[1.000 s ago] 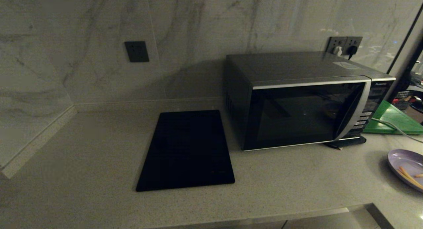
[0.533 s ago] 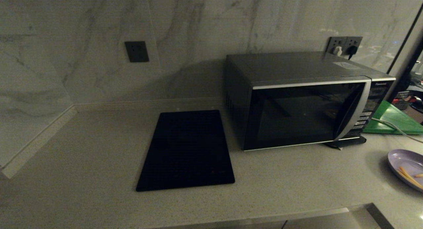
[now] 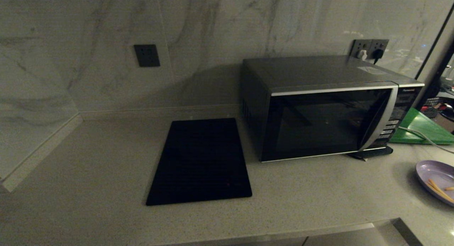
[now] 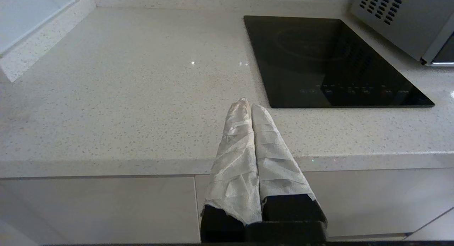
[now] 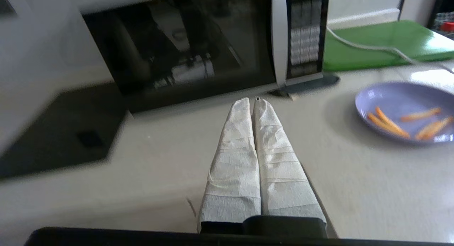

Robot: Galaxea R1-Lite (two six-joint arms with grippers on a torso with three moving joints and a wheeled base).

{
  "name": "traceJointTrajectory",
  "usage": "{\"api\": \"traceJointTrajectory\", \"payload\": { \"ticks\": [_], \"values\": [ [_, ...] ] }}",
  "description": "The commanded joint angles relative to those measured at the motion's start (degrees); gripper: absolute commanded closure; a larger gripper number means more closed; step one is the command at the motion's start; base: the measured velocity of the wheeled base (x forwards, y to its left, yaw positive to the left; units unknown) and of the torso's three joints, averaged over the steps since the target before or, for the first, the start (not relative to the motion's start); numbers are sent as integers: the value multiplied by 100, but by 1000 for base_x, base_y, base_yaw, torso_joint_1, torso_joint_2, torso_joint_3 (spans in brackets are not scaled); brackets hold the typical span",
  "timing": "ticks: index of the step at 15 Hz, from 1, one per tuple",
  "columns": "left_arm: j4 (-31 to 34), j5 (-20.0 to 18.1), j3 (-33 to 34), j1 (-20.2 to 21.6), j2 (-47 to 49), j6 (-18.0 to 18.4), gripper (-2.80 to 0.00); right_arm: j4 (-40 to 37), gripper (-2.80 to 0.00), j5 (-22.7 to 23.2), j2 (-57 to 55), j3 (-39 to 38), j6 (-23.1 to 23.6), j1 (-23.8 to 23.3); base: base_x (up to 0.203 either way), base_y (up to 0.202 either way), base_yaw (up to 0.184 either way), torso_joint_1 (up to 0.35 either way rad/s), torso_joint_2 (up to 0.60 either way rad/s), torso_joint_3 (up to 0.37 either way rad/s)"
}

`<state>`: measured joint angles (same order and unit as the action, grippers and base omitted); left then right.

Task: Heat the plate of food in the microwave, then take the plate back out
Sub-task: Open the microwave oven

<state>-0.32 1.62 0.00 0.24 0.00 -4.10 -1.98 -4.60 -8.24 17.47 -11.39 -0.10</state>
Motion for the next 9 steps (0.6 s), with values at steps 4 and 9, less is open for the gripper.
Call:
{"api": "traceJointTrajectory", "payload": {
  "ticks": [4, 9],
  "values": [
    [-3, 5, 0, 2, 9, -3, 0, -11, 0, -517, -2462, 1504, -33, -7, 0, 0, 0, 0, 0, 0],
    [-3, 5, 0, 2, 9, -3, 0, -17, 0, -1702, -4255, 2963, 599, -8, 0, 0, 0, 0, 0, 0]
  ]
}}
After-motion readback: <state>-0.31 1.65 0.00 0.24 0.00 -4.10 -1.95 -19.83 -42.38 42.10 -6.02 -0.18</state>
